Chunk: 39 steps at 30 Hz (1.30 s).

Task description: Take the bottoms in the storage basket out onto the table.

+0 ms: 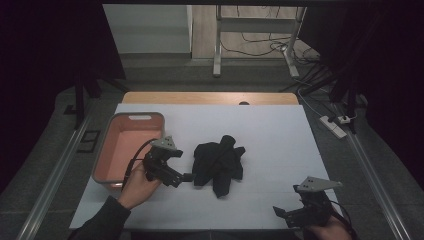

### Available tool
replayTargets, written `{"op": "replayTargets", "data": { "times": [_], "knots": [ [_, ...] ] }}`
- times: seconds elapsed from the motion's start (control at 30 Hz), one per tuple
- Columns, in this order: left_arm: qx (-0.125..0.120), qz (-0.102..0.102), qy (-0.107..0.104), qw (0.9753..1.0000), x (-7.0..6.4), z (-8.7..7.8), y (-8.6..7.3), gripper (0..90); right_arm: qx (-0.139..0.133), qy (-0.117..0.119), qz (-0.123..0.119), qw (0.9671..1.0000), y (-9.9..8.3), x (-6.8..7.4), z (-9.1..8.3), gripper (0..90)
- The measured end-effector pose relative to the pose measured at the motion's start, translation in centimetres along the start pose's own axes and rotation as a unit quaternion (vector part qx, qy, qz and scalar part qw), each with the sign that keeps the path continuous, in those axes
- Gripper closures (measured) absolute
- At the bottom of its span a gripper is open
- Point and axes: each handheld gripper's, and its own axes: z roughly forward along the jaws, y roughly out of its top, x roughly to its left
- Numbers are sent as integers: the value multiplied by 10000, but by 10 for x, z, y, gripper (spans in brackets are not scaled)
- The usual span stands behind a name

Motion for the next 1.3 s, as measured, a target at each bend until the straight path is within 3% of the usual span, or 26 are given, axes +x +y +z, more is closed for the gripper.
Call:
{"op": "replayTargets", "data": {
  "times": [1.3],
  "knots": [
    [-226, -144, 286, 9992, 0, -22, -29, 11, 7, -17, 11, 10000, 0, 0, 0, 10]
  ]
}}
